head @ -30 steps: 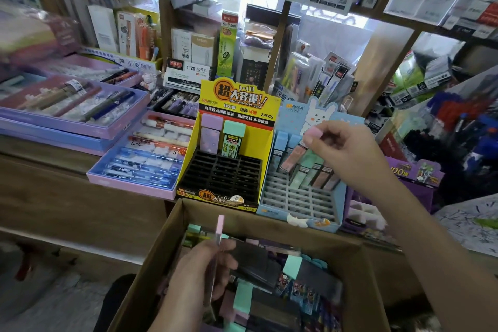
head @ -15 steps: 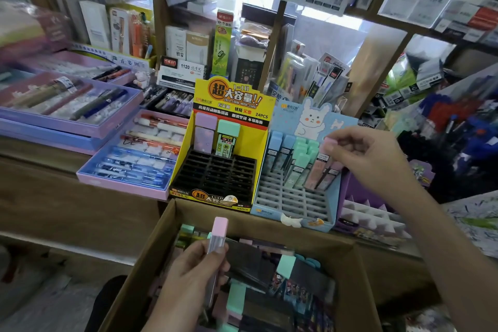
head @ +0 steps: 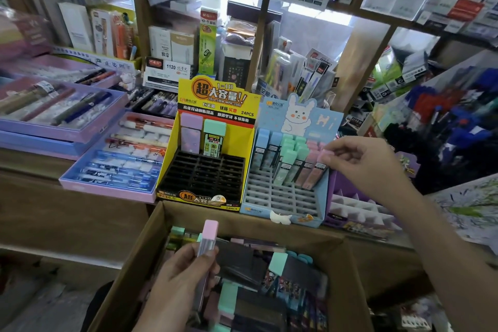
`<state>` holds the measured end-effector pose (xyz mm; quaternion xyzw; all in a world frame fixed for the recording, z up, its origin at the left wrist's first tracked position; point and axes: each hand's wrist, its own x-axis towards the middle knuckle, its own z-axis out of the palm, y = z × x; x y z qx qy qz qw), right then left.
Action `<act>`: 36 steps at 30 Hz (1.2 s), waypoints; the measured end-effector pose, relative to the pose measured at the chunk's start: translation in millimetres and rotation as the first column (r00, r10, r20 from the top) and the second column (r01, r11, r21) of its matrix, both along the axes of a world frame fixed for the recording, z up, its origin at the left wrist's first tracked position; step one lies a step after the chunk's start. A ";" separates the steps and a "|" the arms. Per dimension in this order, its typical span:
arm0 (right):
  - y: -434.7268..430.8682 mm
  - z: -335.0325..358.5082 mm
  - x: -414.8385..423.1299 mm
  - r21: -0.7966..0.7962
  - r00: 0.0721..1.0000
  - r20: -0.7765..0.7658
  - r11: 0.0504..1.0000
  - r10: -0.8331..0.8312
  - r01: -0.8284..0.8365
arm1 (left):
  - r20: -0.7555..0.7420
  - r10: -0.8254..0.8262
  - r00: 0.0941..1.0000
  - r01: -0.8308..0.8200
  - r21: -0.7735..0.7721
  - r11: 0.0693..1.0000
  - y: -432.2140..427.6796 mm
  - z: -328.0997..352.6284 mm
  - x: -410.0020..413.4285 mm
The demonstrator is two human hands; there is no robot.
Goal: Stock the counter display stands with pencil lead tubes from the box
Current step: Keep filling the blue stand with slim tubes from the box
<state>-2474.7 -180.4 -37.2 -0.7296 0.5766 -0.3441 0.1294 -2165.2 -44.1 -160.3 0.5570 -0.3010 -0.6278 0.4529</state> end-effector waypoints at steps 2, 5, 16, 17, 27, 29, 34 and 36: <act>1.6 -1.1 0.1 -0.012 1.000 -0.030 1.000 0.004 -0.004 | 0.011 0.001 1.000 -0.001 0.004 1.000 0.1 -0.2 0.1; 2.7 -1.6 0.5 -0.022 1.000 -0.024 1.000 0.006 -0.007 | 0.016 0.006 1.000 -0.006 0.010 1.000 0.3 0.6 -0.3; 2.2 -4.0 -7.3 0.012 0.997 -0.061 0.999 0.041 -0.040 | 0.045 -0.007 0.999 0.007 -0.001 1.000 0.6 3.0 -1.5; 1.9 -4.6 -7.9 0.005 0.995 -0.083 0.999 0.046 -0.046 | 0.051 -0.010 0.999 0.010 -0.003 1.000 0.5 2.7 -1.5; 1.5 -9.3 1.8 -0.062 0.944 -0.326 0.995 0.050 -0.074 | -0.008 0.010 1.000 -0.010 0.017 1.000 0.8 2.5 -0.3; 4.0 -8.7 4.2 -0.098 0.933 -0.358 0.992 0.035 -0.074 | -0.013 0.015 1.000 -0.015 0.024 1.000 0.3 1.9 -0.4; 9.0 -4.4 7.4 -0.130 0.934 -0.358 0.990 0.001 -0.051 | -0.009 0.019 1.000 -0.019 0.029 0.999 -0.6 0.0 -1.7; 13.6 -4.5 7.2 -0.159 0.943 -0.332 0.987 -0.023 -0.032 | -0.013 0.022 1.000 -0.022 0.020 1.000 -0.7 0.2 -1.7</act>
